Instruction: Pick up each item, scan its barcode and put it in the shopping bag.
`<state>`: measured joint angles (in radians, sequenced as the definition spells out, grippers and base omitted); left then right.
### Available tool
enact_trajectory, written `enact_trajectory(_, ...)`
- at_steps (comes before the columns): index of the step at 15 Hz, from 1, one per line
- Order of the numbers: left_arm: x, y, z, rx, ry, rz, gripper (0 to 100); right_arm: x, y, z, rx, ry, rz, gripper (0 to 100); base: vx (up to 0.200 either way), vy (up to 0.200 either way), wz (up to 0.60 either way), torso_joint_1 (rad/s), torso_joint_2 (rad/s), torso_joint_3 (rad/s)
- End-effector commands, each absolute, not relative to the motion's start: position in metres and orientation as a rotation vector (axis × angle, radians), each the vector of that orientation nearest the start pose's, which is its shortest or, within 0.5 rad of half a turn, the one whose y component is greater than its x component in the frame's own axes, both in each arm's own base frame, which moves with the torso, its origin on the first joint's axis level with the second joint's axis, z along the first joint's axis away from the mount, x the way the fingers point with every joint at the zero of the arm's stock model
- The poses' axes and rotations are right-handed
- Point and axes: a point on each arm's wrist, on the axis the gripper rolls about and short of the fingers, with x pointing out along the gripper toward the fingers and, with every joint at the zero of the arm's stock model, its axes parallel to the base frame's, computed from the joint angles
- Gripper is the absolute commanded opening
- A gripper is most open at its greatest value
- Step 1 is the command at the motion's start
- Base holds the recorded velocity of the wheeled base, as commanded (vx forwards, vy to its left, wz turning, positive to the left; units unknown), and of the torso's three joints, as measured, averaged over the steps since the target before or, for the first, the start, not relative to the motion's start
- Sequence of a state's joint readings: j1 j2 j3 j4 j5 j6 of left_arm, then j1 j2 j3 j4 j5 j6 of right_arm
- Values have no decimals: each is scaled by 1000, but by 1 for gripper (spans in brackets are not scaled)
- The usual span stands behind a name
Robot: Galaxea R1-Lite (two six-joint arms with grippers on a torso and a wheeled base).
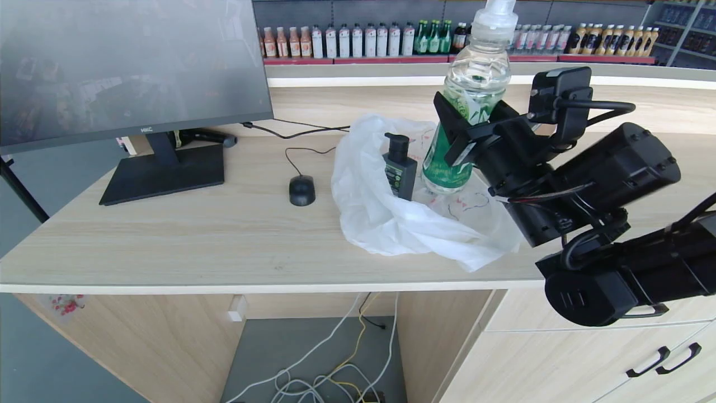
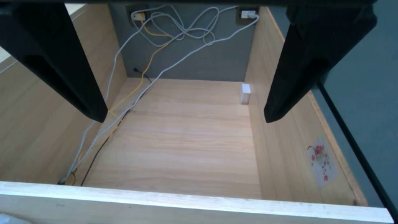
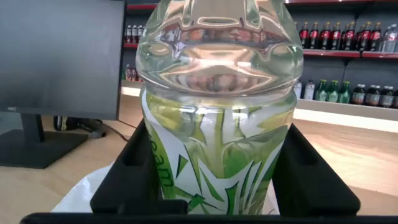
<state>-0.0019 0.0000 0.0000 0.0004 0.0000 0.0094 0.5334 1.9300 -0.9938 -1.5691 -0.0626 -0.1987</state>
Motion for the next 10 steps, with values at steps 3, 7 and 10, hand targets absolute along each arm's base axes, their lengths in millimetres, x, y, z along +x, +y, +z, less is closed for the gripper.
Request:
enact_trajectory(3,-23,0,75,9,0,-2,100,322,169,231,-26,-616,354,0,0,0,0,0,0,0)
enact_trajectory(7,-23,0,75,9,2,-2,100,332,172,215,-41,-573,354,0,0,0,0,0,0,0)
enact_trajectory(10,-23,0,75,9,0,-2,100,343,171,197,-89,-535,357,0,0,0,0,0,0,0)
